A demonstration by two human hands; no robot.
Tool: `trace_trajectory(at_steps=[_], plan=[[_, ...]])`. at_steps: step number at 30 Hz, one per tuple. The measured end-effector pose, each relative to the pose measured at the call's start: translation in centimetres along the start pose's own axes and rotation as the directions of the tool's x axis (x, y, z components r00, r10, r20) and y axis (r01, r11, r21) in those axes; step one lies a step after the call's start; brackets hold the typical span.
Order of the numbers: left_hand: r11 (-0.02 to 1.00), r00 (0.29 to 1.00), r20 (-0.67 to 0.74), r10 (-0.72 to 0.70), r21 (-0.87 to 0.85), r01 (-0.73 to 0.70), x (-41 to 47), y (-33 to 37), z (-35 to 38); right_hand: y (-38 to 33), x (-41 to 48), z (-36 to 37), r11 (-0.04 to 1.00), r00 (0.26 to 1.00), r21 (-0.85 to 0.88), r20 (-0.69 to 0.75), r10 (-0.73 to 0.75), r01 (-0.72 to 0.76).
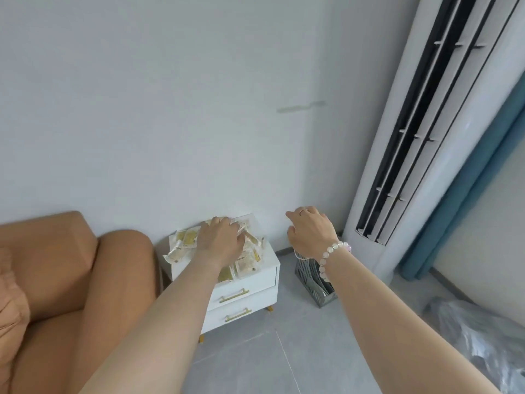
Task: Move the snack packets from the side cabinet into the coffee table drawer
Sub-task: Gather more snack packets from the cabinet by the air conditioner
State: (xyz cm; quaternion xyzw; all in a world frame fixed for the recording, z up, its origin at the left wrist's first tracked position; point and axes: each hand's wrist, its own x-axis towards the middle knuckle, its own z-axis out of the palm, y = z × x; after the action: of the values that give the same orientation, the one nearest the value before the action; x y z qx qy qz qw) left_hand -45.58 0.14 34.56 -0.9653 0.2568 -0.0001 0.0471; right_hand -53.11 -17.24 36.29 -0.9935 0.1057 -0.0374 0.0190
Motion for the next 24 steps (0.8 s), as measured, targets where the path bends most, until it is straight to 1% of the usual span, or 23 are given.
trace_trajectory(at_steps=[3, 5, 7, 10, 12, 13, 16, 17, 20, 21, 23, 24], plan=[[1.0, 0.998, 0.059, -0.019, 0.01, 0.018, 1.1, -0.5, 1.2, -0.7, 2.1, 1.9, 0.997, 0.996, 0.052, 0.073, -0.06, 0.056], [0.999, 0.996, 0.074, -0.049, 0.01, 0.048, 2.6, -1.5, 1.7, -1.3, 4.2, 3.2, 0.992, 0.988, 0.066, 0.107, -0.112, 0.105], [0.996, 0.994, 0.062, -0.089, -0.004, 0.089, 4.8, -2.8, 2.1, -1.6, 6.7, 3.9, 0.988, 0.985, 0.094, 0.105, -0.134, 0.124], [0.992, 0.99, 0.058, -0.125, 0.027, 0.124, 8.3, -4.8, 3.3, -1.6, 10.6, 5.2, 0.983, 0.985, 0.114, 0.084, -0.153, 0.143], [0.993, 0.992, 0.084, -0.099, 0.076, 0.092, 10.8, -5.7, 4.9, -1.3, 13.4, 6.3, 0.986, 0.986, 0.096, 0.091, -0.142, 0.133], [0.993, 0.994, 0.071, -0.086, 0.088, 0.08, 12.3, -6.3, 5.7, -1.2, 15.0, 6.9, 0.989, 0.987, 0.084, 0.097, -0.129, 0.121], [0.995, 0.992, -0.073, -0.101, -0.02, 0.1, 16.8, -8.4, 7.2, -1.6, 20.2, 8.6, 0.992, 0.987, 0.069, 0.113, -0.115, 0.108], [0.995, 0.99, -0.108, -0.093, -0.031, 0.09, 18.4, -9.4, 8.1, -2.0, 21.9, 9.2, 0.991, 0.985, 0.067, 0.118, -0.123, 0.116], [0.991, 0.99, -0.072, -0.119, -0.067, 0.115, 22.9, -12.0, 10.4, -3.0, 26.7, 11.1, 0.991, 0.978, 0.074, 0.172, -0.122, 0.11], [0.99, 0.99, -0.088, -0.114, -0.089, 0.106, 24.4, -12.9, 11.3, -3.1, 28.0, 11.8, 0.992, 0.974, 0.075, 0.195, -0.111, 0.098], [0.986, 0.991, -0.034, -0.132, -0.105, 0.128, 27.2, -14.4, 13.4, -3.0, 30.7, 13.5, 0.995, 0.97, 0.082, 0.23, -0.072, 0.055], [0.979, 0.989, -0.013, -0.15, -0.142, 0.147, 28.5, -15.0, 14.4, -2.9, 31.9, 14.4, 0.996, 0.969, 0.092, 0.244, -0.044, 0.022]])
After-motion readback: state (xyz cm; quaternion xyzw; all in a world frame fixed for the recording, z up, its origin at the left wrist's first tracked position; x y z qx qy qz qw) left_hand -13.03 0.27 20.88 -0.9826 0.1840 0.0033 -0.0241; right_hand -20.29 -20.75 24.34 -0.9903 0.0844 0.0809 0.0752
